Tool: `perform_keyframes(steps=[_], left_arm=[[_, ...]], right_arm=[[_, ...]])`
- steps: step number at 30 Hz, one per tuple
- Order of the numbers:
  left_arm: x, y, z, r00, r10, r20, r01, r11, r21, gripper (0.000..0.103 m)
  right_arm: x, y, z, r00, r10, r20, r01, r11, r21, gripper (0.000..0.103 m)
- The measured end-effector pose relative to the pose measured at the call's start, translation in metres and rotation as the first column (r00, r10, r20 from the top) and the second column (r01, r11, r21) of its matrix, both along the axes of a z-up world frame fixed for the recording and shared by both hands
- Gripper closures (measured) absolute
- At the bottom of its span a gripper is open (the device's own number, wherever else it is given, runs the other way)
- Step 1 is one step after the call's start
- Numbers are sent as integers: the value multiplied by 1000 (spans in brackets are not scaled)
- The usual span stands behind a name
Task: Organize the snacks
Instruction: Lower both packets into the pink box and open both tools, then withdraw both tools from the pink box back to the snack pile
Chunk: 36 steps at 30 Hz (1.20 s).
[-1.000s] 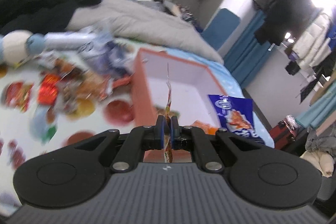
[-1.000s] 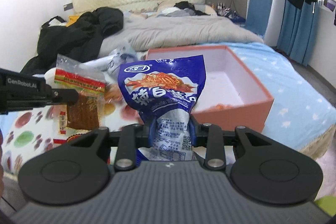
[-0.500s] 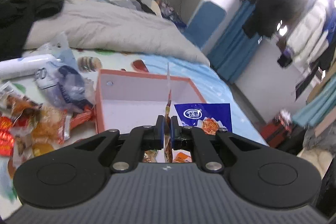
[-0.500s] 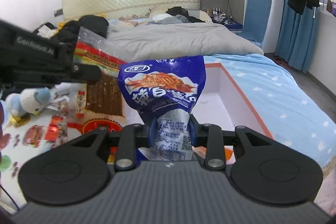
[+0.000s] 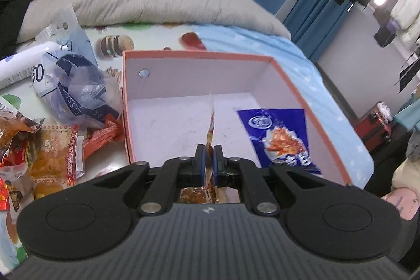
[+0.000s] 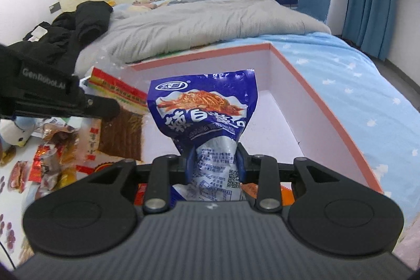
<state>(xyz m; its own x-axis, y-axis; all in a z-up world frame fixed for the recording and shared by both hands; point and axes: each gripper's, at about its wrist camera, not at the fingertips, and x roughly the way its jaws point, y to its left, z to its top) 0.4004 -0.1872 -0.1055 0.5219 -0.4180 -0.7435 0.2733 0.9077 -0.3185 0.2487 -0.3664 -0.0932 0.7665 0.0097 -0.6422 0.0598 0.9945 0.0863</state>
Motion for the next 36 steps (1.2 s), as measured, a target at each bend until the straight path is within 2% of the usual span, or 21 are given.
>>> perform_keyframes(steps=[5, 8, 10, 11, 17, 23, 28, 36], left_arm=[[13, 1, -13, 1000, 3, -29, -4, 1000, -6, 96], [15, 6, -14, 999, 30, -25, -30, 999, -10, 92], [15, 10, -13, 999, 44, -33, -44, 999, -20, 77], [13, 13, -12, 998, 47, -32, -47, 999, -27, 74], [-7, 19, 1, 999, 38, 17, -38, 999, -32, 71], [-45, 28, 21, 993, 33, 112, -28, 999, -44, 71], [-83, 41, 35, 982, 28, 187, -20, 999, -46, 71], [-142, 80, 45, 962, 73, 261, -71, 997, -19, 71]], right_arm=[[12, -8, -8, 1000, 1, -22, -1, 1000, -1, 68], [16, -10, -11, 1000, -2, -31, 1, 1000, -15, 66], [17, -14, -11, 999, -14, -32, 14, 1000, -7, 45], [17, -15, -11, 999, -20, -28, 19, 1000, -8, 43], [5, -15, -1, 1000, -16, 14, 16, 1000, -2, 42], [-17, -11, 14, 997, -6, 71, 5, 1000, 14, 42], [-44, 0, 25, 992, 4, 128, -7, 1000, 28, 42], [-82, 28, 42, 979, 46, 201, -60, 996, 64, 43]])
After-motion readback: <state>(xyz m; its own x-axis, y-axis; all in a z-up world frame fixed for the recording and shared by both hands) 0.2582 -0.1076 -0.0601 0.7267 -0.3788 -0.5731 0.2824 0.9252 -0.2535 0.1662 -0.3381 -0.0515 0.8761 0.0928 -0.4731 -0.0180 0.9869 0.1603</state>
